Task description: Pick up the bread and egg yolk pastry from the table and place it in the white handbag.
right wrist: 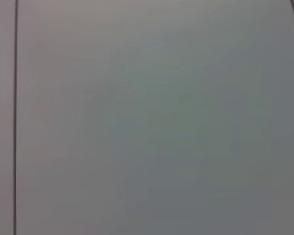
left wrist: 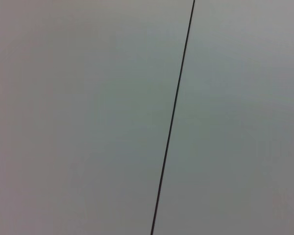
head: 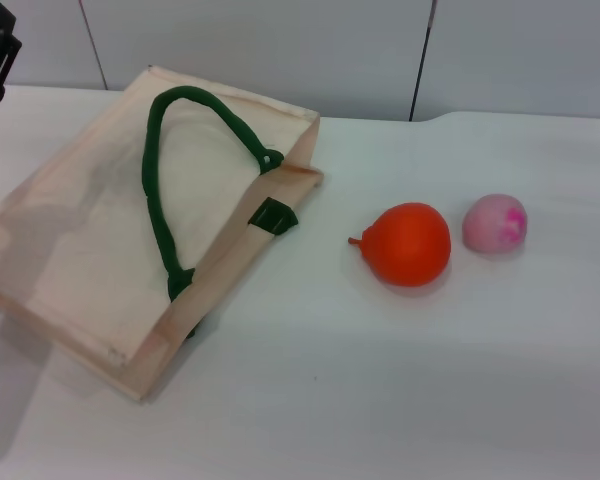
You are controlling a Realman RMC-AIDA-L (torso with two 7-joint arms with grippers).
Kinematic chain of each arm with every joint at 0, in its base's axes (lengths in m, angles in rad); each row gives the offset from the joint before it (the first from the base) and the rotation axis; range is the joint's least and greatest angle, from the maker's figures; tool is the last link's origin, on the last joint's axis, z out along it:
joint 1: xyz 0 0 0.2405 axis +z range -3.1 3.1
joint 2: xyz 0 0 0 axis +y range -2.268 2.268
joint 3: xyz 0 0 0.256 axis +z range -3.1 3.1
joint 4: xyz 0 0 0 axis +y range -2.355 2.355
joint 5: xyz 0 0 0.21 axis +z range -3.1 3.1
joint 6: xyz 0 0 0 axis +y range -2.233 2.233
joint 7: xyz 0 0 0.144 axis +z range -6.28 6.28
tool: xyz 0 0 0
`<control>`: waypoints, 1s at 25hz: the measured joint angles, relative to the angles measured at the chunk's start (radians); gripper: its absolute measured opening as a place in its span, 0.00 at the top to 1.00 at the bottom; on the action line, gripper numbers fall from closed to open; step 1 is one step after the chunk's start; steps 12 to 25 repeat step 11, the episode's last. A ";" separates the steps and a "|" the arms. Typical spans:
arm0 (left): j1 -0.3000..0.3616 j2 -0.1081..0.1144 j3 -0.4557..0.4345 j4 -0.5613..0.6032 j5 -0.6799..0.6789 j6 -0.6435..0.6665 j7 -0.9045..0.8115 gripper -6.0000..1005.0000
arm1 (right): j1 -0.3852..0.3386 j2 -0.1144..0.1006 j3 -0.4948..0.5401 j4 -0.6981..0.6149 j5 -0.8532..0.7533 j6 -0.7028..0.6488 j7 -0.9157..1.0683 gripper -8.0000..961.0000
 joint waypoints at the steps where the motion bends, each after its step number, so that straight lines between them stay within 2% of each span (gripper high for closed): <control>1: 0.002 0.000 0.000 0.000 0.000 0.000 -0.001 0.15 | 0.000 -0.001 0.000 -0.002 -0.001 0.000 0.012 0.11; 7: 0.014 0.000 -0.001 -0.001 -0.003 -0.004 -0.002 0.15 | -0.003 -0.003 -0.005 -0.010 -0.007 -0.018 0.071 0.11; 25: 0.014 0.000 -0.001 -0.001 -0.011 -0.012 -0.002 0.15 | -0.004 -0.002 -0.007 -0.010 -0.008 -0.043 0.073 0.11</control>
